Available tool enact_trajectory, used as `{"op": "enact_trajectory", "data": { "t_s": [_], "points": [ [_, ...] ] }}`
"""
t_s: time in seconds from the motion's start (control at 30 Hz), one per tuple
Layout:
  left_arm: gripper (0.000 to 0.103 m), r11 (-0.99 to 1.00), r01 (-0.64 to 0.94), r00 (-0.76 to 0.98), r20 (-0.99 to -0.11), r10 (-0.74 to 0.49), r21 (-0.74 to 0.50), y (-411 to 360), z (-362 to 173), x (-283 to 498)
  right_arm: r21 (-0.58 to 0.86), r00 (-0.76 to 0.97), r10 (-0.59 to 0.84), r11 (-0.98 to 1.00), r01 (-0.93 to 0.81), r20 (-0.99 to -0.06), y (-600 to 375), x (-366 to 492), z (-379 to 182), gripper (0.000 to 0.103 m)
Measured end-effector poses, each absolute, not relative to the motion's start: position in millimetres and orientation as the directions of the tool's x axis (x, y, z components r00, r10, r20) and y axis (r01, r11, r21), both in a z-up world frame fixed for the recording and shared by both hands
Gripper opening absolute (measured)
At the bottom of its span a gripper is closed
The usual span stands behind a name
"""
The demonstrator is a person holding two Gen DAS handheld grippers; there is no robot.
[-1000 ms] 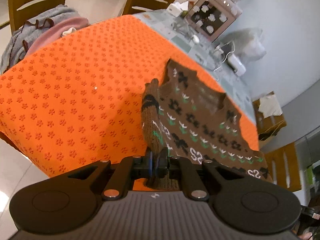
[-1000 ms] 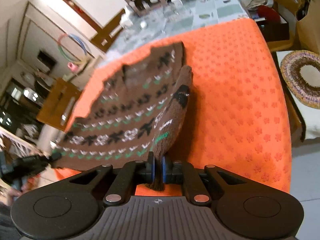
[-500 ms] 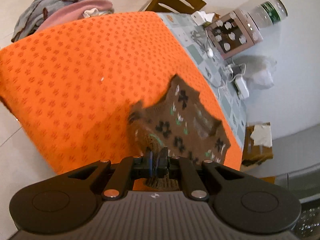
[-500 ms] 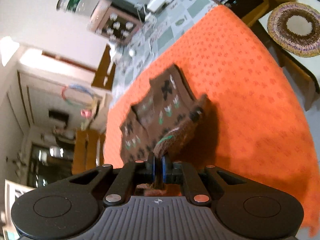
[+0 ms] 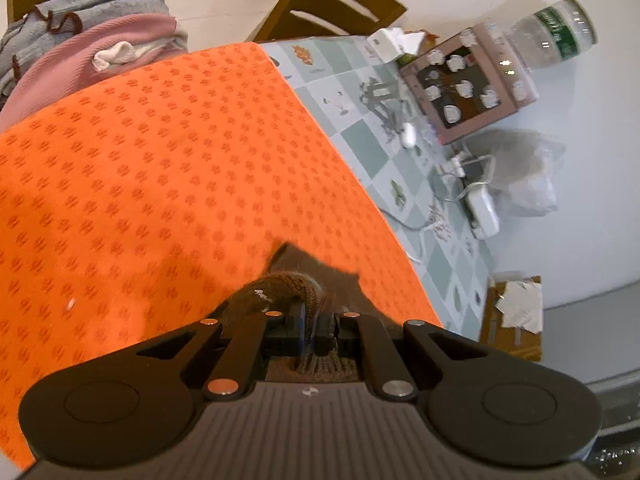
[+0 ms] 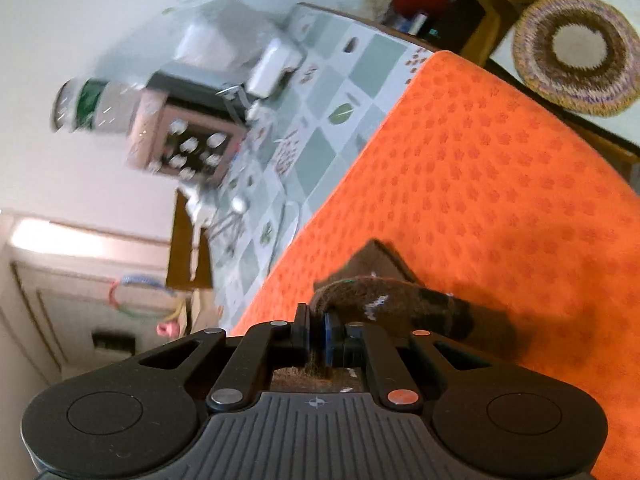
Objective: Fold clothes
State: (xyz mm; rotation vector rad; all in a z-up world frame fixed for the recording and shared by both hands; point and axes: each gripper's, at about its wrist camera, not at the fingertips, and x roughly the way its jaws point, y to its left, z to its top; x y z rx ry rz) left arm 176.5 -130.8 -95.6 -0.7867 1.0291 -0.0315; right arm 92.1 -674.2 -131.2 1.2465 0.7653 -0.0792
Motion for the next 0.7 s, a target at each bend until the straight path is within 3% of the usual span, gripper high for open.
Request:
{"op": "enact_trajectory", "data": {
  "t_s": [0.37, 0.5, 0.63, 0.7],
  "points": [
    [0.009, 0.739, -0.415, 0.439, -0.828, -0.348, -0.531, -137.9, -160.0, 262.4, 0.714, 0.649, 0.304, 0.379, 0.589, -0.697, -672.7, 182.0, -185.2, 0.01],
    [0.013, 0.779, -0.354, 0.429, -0.83, -0.356, -0.517, -140.5, -167.0, 273.2, 0.665, 0.607, 0.293, 0.458, 0.589, -0.739, -670.3, 194.8, -187.8, 0.019],
    [0.055, 0.818, -0.256, 0.472, -0.805, -0.36, -0.516, -136.6, -155.4, 268.5, 0.605, 0.607, 0.244, 0.616, 0.504, -0.756, -662.5, 196.6, -167.1, 0.042],
    [0.061, 0.848, -0.2, 0.507, -0.793, -0.339, -0.491, -134.1, -146.8, 262.3, 0.566, 0.62, 0.216, 0.693, 0.447, -0.754, -657.0, 194.8, -154.5, 0.051]
  ]
}}
